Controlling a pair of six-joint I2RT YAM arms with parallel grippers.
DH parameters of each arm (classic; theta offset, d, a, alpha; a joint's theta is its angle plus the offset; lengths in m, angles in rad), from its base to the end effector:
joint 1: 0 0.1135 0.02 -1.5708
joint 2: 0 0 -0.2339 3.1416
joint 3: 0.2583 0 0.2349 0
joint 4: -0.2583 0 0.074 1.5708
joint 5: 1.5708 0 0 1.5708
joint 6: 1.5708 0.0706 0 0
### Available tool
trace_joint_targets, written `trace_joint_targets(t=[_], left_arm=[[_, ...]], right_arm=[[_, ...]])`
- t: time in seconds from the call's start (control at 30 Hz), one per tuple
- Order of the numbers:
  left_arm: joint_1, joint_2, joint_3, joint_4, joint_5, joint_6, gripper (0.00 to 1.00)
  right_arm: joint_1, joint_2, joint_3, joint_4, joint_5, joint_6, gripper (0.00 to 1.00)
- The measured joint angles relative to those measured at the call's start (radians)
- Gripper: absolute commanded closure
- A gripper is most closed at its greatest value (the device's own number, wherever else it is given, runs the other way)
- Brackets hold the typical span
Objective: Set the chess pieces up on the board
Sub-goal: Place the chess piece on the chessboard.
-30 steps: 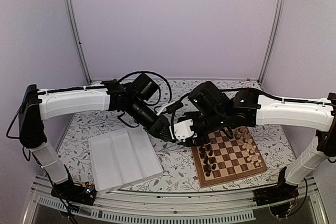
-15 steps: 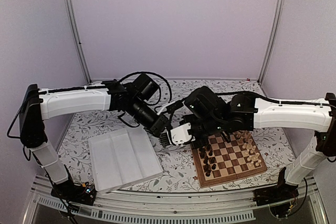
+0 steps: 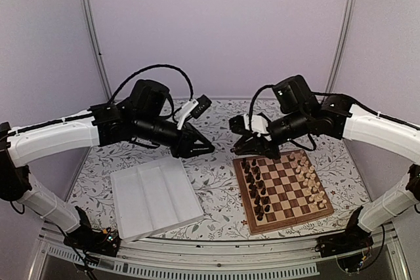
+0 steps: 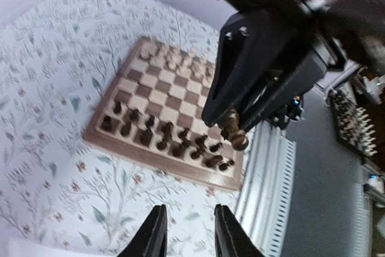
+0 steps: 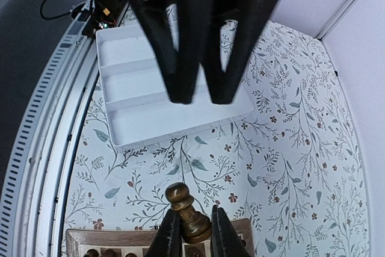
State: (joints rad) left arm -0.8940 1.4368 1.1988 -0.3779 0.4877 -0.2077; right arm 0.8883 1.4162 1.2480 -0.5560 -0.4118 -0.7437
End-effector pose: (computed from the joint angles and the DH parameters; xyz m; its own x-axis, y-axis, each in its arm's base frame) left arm 0.1840 -0.2818 0.2713 -0.5454 0.3881 -0.7429 0.8337 0.3425 -0.4332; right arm 0.1811 0.2676 0.2739 0.3019 -0.6122 -0.7308 -0.9455 -0.0939 -0.3119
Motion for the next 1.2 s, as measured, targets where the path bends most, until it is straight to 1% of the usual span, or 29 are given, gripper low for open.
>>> trace_joint_targets(t=[0.07, 0.13, 0.23, 0.3, 0.4, 0.5, 0.63, 0.73, 1.0, 1.1, 1.2], left_arm=[[-0.049, -0.05, -0.056, 0.111, -0.106, 0.069, 0.68], [-0.144, -0.083, -0.126, 0.241, -0.215, 0.154, 0.66], [-0.253, -0.085, -0.185, 0.394, -0.299, 0.255, 0.64], [-0.266, -0.064, -0.185, 0.464, -0.331, 0.304, 0.63], [-0.261, -0.021, -0.159, 0.524, -0.375, 0.35, 0.63], [-0.26, 0.018, -0.133, 0.556, -0.405, 0.375, 0.64], [-0.259, 0.03, -0.131, 0.57, -0.424, 0.392, 0.68], [-0.258, 0.03, -0.131, 0.576, -0.423, 0.401, 0.69], [-0.257, 0.028, -0.132, 0.607, -0.394, 0.41, 0.7], [-0.257, 0.025, -0.134, 0.628, -0.381, 0.417, 0.77], [-0.257, 0.022, -0.134, 0.629, -0.37, 0.419, 0.81]], right_arm=[[-0.085, -0.014, 0.0, 0.004, -0.141, 0.053, 0.96], [-0.134, -0.014, 0.001, 0.004, -0.235, 0.084, 0.96], [-0.191, -0.01, 0.001, 0.003, -0.378, 0.132, 0.95], [-0.203, -0.008, 0.001, 0.003, -0.448, 0.155, 0.95], [-0.205, -0.008, 0.001, 0.003, -0.511, 0.171, 0.95], [-0.206, -0.008, 0.001, 0.003, -0.552, 0.18, 0.95], [-0.208, -0.007, 0.001, 0.003, -0.575, 0.183, 0.94], [-0.209, -0.007, 0.001, 0.003, -0.584, 0.183, 0.94], [-0.209, 0.006, 0.001, 0.002, -0.595, 0.182, 0.93], [-0.209, 0.01, 0.001, 0.0, -0.595, 0.182, 0.93], [-0.209, 0.012, 0.001, -0.002, -0.595, 0.182, 0.93]])
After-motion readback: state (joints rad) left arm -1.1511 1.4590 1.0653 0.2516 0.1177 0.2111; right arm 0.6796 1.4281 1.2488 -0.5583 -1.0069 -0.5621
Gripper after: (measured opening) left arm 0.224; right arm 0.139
